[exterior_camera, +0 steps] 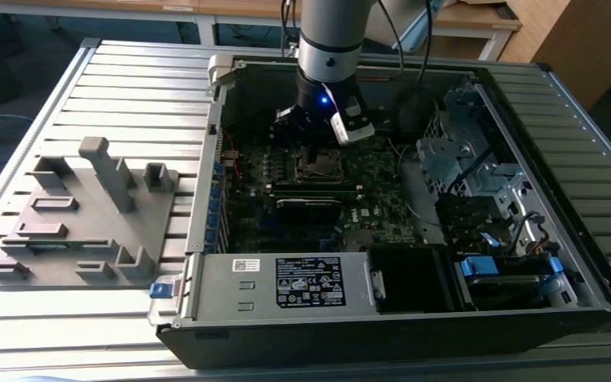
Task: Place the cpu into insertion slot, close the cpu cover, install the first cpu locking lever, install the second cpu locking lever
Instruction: 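Close the cpu cover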
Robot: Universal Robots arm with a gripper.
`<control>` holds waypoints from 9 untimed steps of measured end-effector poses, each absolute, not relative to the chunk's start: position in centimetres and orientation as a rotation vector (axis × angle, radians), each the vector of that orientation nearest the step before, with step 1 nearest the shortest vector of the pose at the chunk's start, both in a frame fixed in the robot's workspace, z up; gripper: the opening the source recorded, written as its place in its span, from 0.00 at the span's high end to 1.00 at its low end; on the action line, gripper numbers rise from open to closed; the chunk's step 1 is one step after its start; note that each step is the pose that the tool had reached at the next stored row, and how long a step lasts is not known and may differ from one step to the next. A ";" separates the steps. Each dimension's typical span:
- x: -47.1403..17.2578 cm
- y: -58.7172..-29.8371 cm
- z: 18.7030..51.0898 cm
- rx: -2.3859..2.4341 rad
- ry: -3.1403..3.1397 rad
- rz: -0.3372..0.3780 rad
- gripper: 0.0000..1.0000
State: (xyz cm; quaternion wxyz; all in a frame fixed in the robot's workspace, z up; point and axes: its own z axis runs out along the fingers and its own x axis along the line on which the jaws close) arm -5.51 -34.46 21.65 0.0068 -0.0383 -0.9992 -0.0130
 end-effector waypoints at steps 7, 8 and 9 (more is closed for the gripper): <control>-6.1 -34.5 21.5 -0.120 -3.128 -0.041 0.90; -6.2 -34.5 21.4 -0.120 -3.133 -0.041 0.90; -6.2 -34.5 21.3 -0.119 -3.137 -0.042 0.90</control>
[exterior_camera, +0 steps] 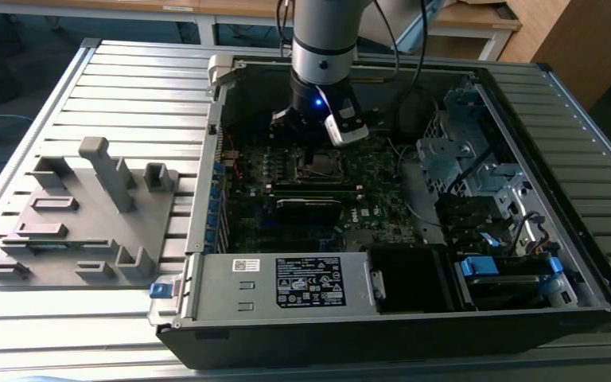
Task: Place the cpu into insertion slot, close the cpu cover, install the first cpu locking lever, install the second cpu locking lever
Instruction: 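Close the cpu cover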
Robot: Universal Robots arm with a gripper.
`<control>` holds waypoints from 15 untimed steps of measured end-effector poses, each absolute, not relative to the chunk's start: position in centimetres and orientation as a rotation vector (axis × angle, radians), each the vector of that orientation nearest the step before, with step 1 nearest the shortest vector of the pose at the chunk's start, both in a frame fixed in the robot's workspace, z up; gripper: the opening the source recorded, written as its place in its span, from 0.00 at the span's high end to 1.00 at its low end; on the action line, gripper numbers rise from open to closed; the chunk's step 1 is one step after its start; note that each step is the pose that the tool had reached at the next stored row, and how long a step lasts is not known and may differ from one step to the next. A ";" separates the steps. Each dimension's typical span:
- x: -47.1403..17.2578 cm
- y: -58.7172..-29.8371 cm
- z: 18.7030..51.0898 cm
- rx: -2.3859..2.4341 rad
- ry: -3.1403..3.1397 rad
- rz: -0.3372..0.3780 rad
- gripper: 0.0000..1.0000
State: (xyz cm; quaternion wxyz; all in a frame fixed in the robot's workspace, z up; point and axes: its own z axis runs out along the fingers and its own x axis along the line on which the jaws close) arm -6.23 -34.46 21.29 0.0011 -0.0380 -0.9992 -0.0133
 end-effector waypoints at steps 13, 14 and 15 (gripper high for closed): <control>-6.4 -34.5 21.2 -0.112 -3.143 -0.045 0.90; -6.4 -34.5 21.2 -0.110 -3.143 -0.044 0.90; -6.4 -34.5 21.2 -0.110 -3.143 -0.044 0.90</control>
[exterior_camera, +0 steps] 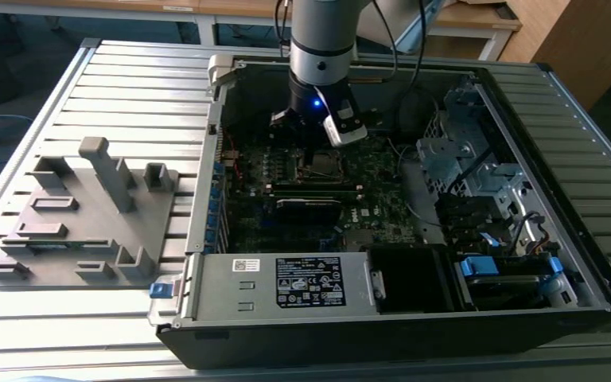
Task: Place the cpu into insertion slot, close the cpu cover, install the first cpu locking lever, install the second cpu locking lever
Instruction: 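Close the cpu cover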
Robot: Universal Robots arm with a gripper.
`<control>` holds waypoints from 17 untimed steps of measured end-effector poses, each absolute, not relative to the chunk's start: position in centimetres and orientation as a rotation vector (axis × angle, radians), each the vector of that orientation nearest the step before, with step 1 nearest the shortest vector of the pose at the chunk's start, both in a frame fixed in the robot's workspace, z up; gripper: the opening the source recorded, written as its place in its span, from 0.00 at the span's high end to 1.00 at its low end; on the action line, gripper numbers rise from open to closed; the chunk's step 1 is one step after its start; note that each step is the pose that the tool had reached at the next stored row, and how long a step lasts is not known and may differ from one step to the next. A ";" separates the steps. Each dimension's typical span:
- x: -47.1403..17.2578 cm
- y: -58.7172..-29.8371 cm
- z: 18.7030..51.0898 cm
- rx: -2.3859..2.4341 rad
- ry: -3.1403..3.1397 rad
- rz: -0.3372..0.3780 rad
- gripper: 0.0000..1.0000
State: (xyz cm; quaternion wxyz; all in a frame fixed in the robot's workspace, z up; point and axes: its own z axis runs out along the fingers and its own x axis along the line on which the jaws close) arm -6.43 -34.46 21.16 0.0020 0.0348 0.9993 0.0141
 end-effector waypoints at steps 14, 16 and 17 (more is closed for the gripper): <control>-6.4 -34.5 21.5 0.109 3.135 0.046 0.90; -6.3 -34.5 21.5 0.109 3.135 0.046 0.90; -6.1 -34.5 21.5 0.109 3.135 0.046 0.90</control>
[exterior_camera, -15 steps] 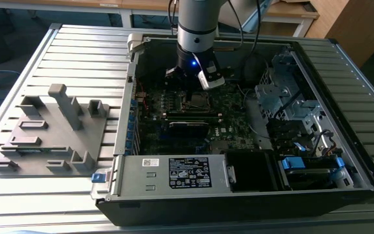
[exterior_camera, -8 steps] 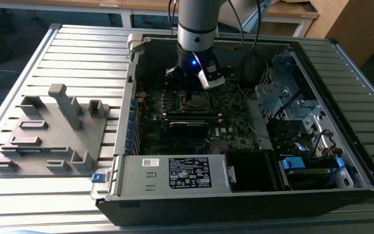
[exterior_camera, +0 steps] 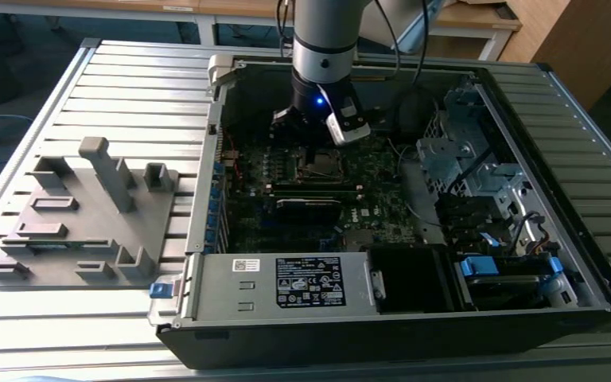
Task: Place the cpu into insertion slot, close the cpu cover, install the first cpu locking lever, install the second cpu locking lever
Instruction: 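Close the cpu cover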
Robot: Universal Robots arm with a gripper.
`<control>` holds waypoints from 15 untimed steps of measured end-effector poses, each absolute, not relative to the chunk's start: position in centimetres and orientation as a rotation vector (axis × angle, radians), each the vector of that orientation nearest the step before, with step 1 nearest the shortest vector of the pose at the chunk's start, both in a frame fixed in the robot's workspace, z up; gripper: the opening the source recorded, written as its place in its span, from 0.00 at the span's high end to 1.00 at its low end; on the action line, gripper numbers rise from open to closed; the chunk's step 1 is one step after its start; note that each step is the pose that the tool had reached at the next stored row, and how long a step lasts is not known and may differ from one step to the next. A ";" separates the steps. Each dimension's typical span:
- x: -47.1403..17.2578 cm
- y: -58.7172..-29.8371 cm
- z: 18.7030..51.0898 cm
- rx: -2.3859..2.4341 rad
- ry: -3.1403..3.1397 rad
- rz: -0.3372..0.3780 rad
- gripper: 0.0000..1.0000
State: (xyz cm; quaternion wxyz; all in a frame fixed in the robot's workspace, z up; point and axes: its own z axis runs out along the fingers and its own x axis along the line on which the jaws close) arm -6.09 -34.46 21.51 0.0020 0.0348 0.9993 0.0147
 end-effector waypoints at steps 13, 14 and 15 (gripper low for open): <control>-4.5 -34.4 21.5 0.109 3.135 0.046 0.90; -4.5 -34.4 21.5 0.109 3.135 0.046 0.90; -4.4 -34.4 21.6 0.109 3.135 0.046 0.90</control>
